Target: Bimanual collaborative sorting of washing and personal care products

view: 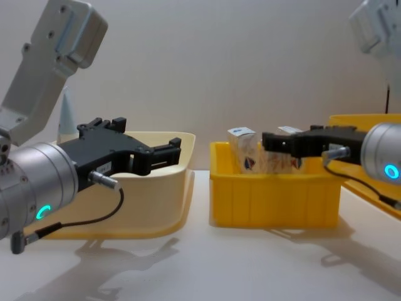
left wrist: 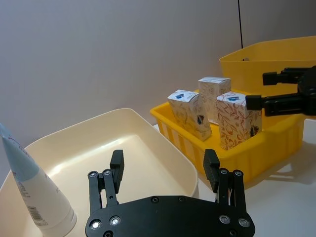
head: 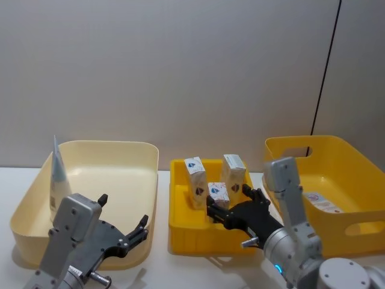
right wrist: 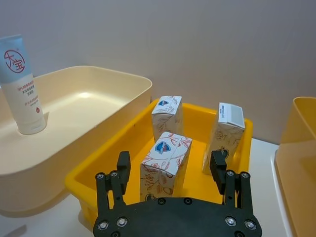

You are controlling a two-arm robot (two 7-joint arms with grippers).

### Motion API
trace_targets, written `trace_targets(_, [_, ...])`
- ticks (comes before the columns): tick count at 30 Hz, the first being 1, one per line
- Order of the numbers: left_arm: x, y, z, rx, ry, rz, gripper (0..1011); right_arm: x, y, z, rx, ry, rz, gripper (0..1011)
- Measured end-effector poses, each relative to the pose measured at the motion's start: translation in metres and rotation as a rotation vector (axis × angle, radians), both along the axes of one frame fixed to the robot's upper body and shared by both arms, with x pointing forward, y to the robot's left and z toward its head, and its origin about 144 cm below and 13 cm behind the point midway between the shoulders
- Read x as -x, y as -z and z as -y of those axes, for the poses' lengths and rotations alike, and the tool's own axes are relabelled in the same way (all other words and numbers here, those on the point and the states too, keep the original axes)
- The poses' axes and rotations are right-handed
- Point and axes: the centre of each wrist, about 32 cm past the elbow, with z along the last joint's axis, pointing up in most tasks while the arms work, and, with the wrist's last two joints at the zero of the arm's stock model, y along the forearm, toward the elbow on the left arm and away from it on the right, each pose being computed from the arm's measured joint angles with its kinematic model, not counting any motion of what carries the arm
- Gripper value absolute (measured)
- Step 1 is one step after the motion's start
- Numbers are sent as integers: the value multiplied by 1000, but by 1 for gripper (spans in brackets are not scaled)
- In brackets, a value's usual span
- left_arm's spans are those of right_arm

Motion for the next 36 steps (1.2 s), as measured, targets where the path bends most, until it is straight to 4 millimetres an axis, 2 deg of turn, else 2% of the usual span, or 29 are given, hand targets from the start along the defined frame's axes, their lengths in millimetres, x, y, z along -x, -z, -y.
trace_targets(22, [0, 0, 0, 0, 0, 0, 1004, -26, 18, -21, 2, 23, -92, 991])
trace_targets(28, [0, 0, 0, 0, 0, 0, 1003, -29, 20, -24, 0, 27, -99, 867])
trace_targets(36, [0, 0, 0, 0, 0, 0, 1003, -31, 21, -26, -2, 30, -104, 623])
